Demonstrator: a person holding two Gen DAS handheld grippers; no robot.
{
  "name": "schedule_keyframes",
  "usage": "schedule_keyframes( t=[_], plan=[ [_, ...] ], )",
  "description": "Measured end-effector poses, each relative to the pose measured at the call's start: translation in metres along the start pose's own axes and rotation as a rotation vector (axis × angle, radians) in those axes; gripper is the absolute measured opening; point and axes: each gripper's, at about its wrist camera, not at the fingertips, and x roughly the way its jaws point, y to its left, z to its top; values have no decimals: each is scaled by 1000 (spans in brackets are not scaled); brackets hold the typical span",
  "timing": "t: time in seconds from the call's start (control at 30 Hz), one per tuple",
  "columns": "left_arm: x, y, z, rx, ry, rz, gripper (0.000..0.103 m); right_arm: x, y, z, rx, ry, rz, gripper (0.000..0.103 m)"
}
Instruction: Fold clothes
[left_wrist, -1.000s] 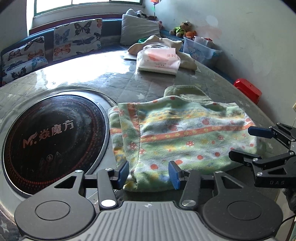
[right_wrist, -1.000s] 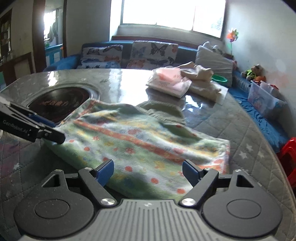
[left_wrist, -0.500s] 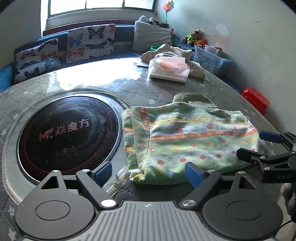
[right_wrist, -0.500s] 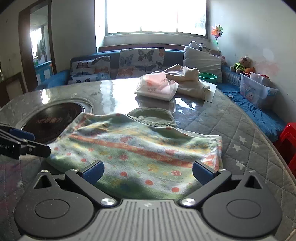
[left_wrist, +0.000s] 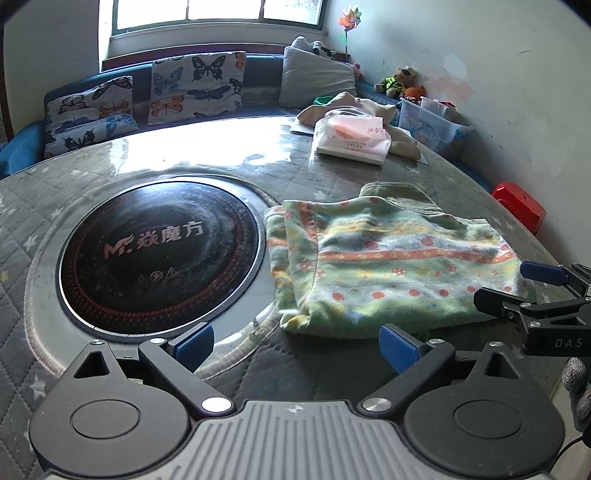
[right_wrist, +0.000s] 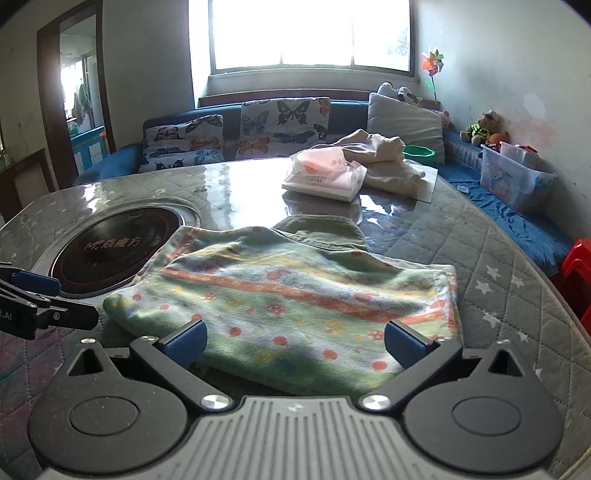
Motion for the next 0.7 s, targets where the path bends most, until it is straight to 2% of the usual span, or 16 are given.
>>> schedule_keyframes(
  t=[0.7],
  plan=[
    [-26,-13,-25,13,-28,-16,98,-25,22,-19,1,-29,29,103]
  ],
)
